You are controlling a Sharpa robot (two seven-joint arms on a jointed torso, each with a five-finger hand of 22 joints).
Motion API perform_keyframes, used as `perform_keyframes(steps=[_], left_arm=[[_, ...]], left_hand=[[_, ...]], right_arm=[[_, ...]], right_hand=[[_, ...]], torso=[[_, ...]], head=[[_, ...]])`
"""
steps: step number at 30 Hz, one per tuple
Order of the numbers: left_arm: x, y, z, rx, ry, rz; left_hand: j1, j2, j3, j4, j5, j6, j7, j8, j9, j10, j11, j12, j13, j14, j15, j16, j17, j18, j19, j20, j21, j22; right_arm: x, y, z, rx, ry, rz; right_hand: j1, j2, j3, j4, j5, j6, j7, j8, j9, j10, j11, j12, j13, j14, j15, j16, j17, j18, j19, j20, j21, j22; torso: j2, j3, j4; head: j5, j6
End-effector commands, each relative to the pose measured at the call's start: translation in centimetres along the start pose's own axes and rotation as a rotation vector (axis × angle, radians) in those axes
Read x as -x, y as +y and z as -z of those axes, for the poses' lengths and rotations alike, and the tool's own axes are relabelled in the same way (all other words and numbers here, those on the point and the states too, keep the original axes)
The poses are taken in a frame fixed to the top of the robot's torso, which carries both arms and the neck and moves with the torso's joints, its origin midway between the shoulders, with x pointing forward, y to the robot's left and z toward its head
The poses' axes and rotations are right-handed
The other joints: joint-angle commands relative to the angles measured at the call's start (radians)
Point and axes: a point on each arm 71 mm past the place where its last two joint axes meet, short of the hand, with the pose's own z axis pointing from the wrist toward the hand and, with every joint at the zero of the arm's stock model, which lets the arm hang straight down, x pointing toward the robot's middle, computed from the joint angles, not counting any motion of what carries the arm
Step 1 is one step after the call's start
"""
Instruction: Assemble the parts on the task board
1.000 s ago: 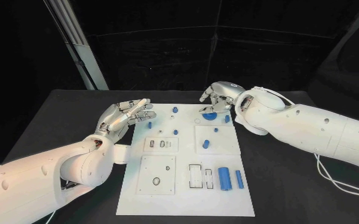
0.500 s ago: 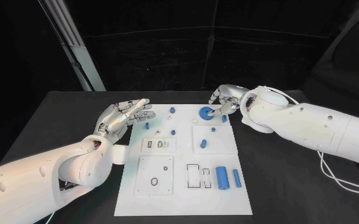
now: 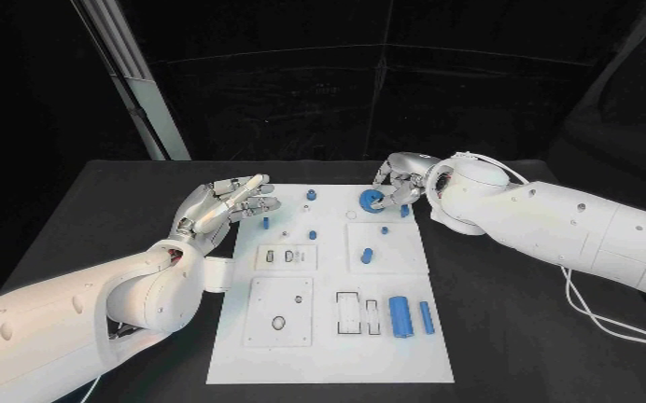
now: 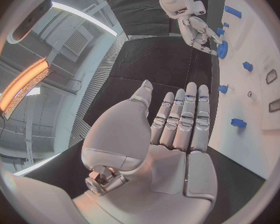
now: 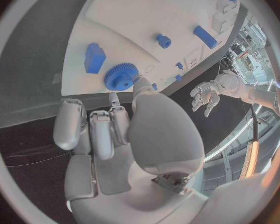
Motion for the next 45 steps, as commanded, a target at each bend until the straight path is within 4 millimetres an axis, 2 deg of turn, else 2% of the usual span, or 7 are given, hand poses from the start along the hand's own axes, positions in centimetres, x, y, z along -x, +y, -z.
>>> perform_keyframes(steps=[1, 13, 21, 41, 43, 44, 45], left_arm=[[-0.2, -0.1, -0.1, -0.004, 0.016, 0.009], [-0.1, -0.1, -0.1, -0.005, 0.016, 0.008], [-0.1, -0.1, -0.1, -0.004, 0.014, 0.007], [0.1, -0.1, -0.1, -0.002, 0.012, 0.006], [0.1, -0.1, -0.1, -0.002, 0.012, 0.006], [0.1, -0.1, -0.1, -0.002, 0.012, 0.006], [0.1, 0.0, -0.1, -0.002, 0.012, 0.006]], left_hand=[[-0.008, 0.004, 0.001, -0.006, 0.002, 0.002, 0.015, -0.005, 0.000, 0.000, 0.006, -0.005, -0.001, -0.002, 0.004, -0.004, -0.002, 0.013, 0.006, 0.002, -0.008, -0.002], [-0.008, 0.004, 0.001, -0.006, 0.002, 0.002, 0.015, -0.005, 0.000, 0.000, 0.006, -0.005, -0.001, -0.002, 0.004, -0.004, -0.002, 0.013, 0.006, 0.002, -0.008, -0.002], [-0.008, 0.004, 0.001, -0.006, 0.002, 0.002, 0.015, -0.005, 0.000, 0.000, 0.006, -0.005, -0.001, -0.002, 0.004, -0.004, -0.002, 0.013, 0.006, 0.002, -0.008, -0.002], [-0.007, 0.004, 0.000, -0.008, 0.002, 0.002, 0.015, -0.005, 0.000, 0.000, 0.006, -0.006, -0.001, -0.003, 0.004, -0.005, -0.002, 0.013, 0.007, 0.002, -0.009, -0.002], [-0.007, 0.004, 0.000, -0.008, 0.002, 0.002, 0.015, -0.005, 0.000, 0.000, 0.006, -0.006, -0.001, -0.003, 0.004, -0.005, -0.002, 0.013, 0.007, 0.002, -0.009, -0.002], [-0.007, 0.004, 0.000, -0.008, 0.002, 0.002, 0.015, -0.005, 0.000, 0.000, 0.006, -0.006, -0.001, -0.003, 0.004, -0.005, -0.002, 0.013, 0.007, 0.002, -0.009, -0.002], [-0.007, 0.004, 0.000, -0.008, 0.002, 0.002, 0.015, -0.005, 0.000, 0.000, 0.006, -0.006, -0.001, -0.003, 0.004, -0.005, -0.002, 0.013, 0.007, 0.002, -0.009, -0.002]], right_arm=[[0.0, 0.4, -0.1, 0.024, 0.007, 0.053], [-0.1, 1.1, -0.4, 0.046, -0.003, 0.120], [-0.2, 1.1, -0.4, 0.046, 0.006, 0.139], [0.0, 1.4, 0.0, 0.068, -0.022, 0.164], [0.1, 1.3, 0.0, 0.066, -0.033, 0.164], [0.2, 1.4, 0.0, 0.066, -0.040, 0.166], [0.2, 1.4, 0.0, 0.066, -0.046, 0.171]], right_hand=[[0.005, 0.004, -0.007, -0.002, 0.008, 0.010, -0.005, 0.010, 0.002, 0.011, -0.003, 0.010, 0.071, 0.081, 0.003, 0.008, 0.136, -0.021, 0.011, -0.001, 0.010, 0.008], [0.015, 0.015, -0.008, -0.011, 0.013, 0.030, -0.009, 0.025, 0.003, 0.019, -0.006, 0.025, 0.088, 0.083, 0.000, 0.014, 0.148, -0.024, 0.018, -0.003, 0.021, 0.029], [0.044, 0.025, -0.003, -0.041, 0.024, 0.037, -0.011, 0.030, 0.000, 0.021, -0.008, 0.029, 0.095, 0.083, -0.002, 0.017, 0.153, -0.025, 0.019, -0.005, 0.026, 0.037], [0.053, 0.016, -0.011, -0.063, 0.007, 0.026, -0.009, 0.024, -0.004, 0.017, -0.007, 0.023, 0.093, 0.083, 0.000, 0.019, 0.156, -0.026, 0.018, -0.004, 0.029, 0.042], [0.062, 0.030, -0.004, -0.069, 0.003, 0.036, -0.009, 0.030, -0.001, 0.016, -0.007, 0.022, 0.093, 0.083, 0.000, 0.019, 0.156, -0.026, 0.018, -0.003, 0.030, 0.043], [0.080, 0.047, 0.009, -0.079, -0.021, 0.050, -0.009, 0.036, 0.001, 0.016, -0.008, 0.021, 0.093, 0.084, 0.000, 0.020, 0.158, -0.026, 0.018, -0.003, 0.030, 0.044], [0.105, 0.073, 0.034, -0.095, -0.085, 0.063, -0.007, 0.041, 0.001, 0.016, -0.006, 0.021, 0.094, 0.084, 0.000, 0.020, 0.159, -0.027, 0.018, -0.004, 0.032, 0.046]], torso=[[-0.002, -0.0003, 0.0014], [-0.002, -0.0009, 0.0016], [-0.002, -0.0010, 0.0024], [-0.003, -0.0006, 0.0022], [-0.004, -0.0010, 0.0032], [-0.004, -0.0013, 0.0032], [-0.004, -0.0012, 0.0033]], head=[[0.000, 0.002], [-0.003, 0.002], [-0.002, -0.004], [-0.003, -0.007], [-0.005, -0.007], [-0.005, -0.007], [-0.005, -0.008]])
